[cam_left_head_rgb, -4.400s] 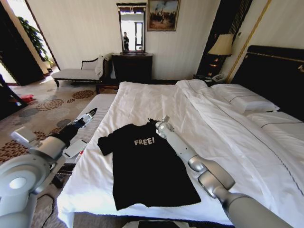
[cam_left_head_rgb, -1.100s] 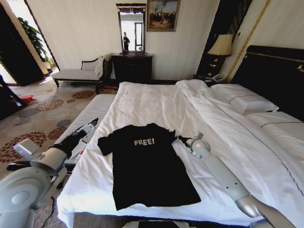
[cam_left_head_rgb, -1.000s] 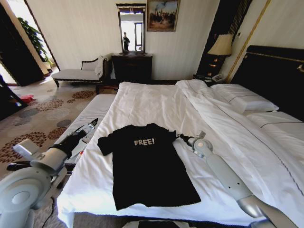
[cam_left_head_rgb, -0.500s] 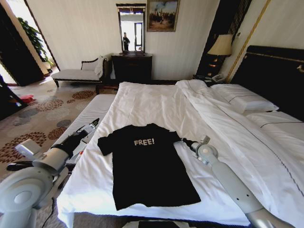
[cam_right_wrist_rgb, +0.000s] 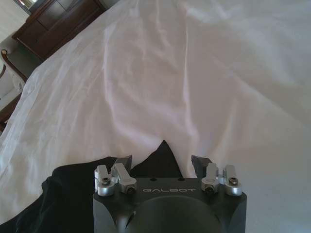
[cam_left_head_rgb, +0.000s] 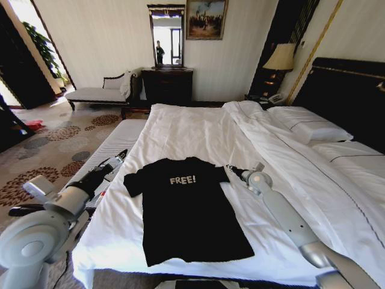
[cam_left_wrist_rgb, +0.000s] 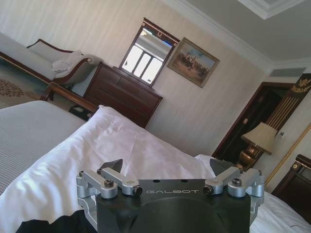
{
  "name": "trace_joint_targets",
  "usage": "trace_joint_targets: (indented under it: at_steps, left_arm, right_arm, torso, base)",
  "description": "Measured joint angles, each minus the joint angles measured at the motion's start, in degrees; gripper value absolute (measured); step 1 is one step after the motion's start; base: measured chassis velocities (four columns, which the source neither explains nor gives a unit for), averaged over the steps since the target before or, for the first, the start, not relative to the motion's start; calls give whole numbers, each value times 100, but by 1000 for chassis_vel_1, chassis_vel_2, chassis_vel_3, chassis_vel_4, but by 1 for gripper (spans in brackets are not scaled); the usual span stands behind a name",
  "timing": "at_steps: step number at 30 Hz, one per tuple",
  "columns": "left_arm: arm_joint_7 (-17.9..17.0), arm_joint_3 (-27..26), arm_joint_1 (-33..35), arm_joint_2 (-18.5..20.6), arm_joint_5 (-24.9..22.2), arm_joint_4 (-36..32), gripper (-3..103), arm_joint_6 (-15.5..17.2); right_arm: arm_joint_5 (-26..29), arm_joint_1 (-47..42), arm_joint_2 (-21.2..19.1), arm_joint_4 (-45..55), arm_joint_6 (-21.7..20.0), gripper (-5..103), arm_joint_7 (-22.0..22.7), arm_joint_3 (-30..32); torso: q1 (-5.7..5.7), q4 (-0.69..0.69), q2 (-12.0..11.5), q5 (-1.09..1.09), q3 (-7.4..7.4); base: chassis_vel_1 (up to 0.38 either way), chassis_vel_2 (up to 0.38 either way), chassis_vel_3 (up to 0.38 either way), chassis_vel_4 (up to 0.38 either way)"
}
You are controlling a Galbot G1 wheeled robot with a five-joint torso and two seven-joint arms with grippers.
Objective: Fold the clothes on the bed.
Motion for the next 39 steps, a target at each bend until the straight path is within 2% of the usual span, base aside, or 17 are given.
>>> trace_joint_targets:
  at_steps: [1,3,4,6,9,13,14,16,19,22,24,25,29,31,32,34,39]
  left_arm:
    - [0,-10,-2,10,0,0,100,0]
    - [0,-35,-7,27,0,0,100,0]
    - [0,-35,-7,27,0,0,100,0]
    - [0,-41,-22,31,-1,0,100,-1]
    - [0,-18,-52,23,0,0,100,-1]
    - [3,70,-98,-20,60,0,100,-2]
    - [3,70,-98,-20,60,0,100,-2]
    - [6,81,-100,-27,77,8,100,-2]
    - [11,76,-95,-23,81,12,100,-1]
    - [12,68,-89,-22,82,12,100,-1]
    - [18,64,-77,-27,100,13,100,-3]
    - [18,64,-77,-27,100,13,100,-3]
    - [60,66,-56,-34,159,15,100,-20]
    - [65,66,-51,-36,165,13,100,-23]
    - [69,66,-43,-39,172,9,100,-28]
    - [75,71,-28,-47,193,6,100,-32]
    - [79,74,-16,-53,211,3,100,-37]
  right_arm:
    - [6,26,28,-60,-55,69,-8,-26]
    - [5,41,62,-127,-230,80,-18,-62]
    - [5,41,62,-127,-230,80,-18,-62]
    - [4,19,72,-129,-409,93,-48,-73]
    - [-5,-1,75,-129,-495,90,-116,-89]
    - [-183,67,99,-275,-501,68,-269,-177]
    - [-183,67,99,-275,-501,68,-269,-177]
    - [-226,131,118,-362,-479,57,-310,-203]
    - [-319,180,135,-446,-421,46,-381,-249]
    - [-360,193,145,-465,-395,41,-410,-267]
    - [-379,191,153,-451,-379,30,-433,-277]
    - [-379,191,153,-451,-379,30,-433,-277]
    - [-456,173,152,-405,-269,9,-538,-283]
    - [-485,173,152,-412,-217,9,-571,-283]
    - [-525,176,152,-435,-151,4,-607,-283]
    - [-582,191,154,-476,-71,1,-645,-284]
    - [-613,182,143,-420,15,0,-669,-283]
  torso:
    - [0,0,0,0,0]
    - [0,-1,0,0,0]
    - [0,-1,0,0,0]
    - [0,-1,0,-1,0]
    - [0,-3,0,0,-1]
    - [-1,-2,0,0,-1]
    - [-1,-2,0,0,-1]
    - [0,-1,0,-1,-1]
    - [0,-2,0,0,-1]
    - [0,-1,0,0,-1]
    - [0,-1,0,0,-1]
    - [0,-1,0,0,-1]
    - [0,-1,0,0,-1]
    - [0,-1,0,-1,-1]
    - [-1,-1,0,0,-1]
    - [-1,-2,0,0,-1]
    - [-1,-2,0,0,-1]
  base:
    - [0,0,0,0]
    - [0,0,0,0]
    - [0,0,0,0]
    - [0,0,0,0]
    - [0,0,0,0]
    - [0,0,0,0]
    - [0,0,0,0]
    - [0,0,0,0]
    - [0,0,0,0]
    - [0,0,0,0]
    - [0,0,0,0]
    - [0,0,0,0]
    - [0,0,0,0]
    - [0,0,0,0]
    - [0,0,0,0]
    - [0,0,0,0]
    - [0,0,0,0]
